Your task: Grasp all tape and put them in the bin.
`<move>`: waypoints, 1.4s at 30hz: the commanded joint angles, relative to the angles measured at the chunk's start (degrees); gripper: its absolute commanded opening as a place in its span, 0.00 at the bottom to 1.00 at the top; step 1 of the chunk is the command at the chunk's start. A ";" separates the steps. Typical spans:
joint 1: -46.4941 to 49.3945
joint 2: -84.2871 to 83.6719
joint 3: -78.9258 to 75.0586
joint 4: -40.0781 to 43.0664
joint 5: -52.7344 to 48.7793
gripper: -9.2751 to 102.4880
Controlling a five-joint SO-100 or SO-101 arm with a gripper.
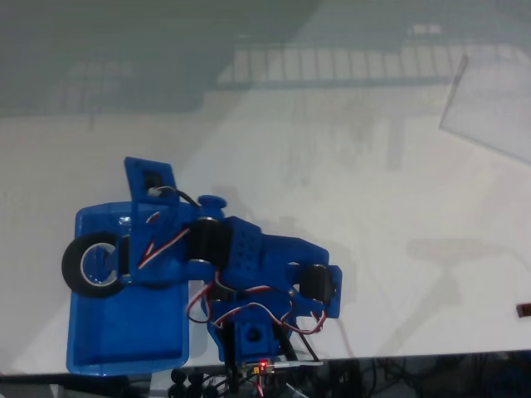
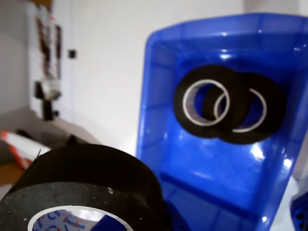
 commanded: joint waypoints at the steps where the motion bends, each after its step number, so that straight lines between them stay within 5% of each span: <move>1: -2.20 0.97 0.18 -1.41 -0.53 0.08; 15: -2.72 2.64 0.62 -4.57 1.67 0.09; 42: 0.35 2.55 0.26 -10.63 7.29 0.30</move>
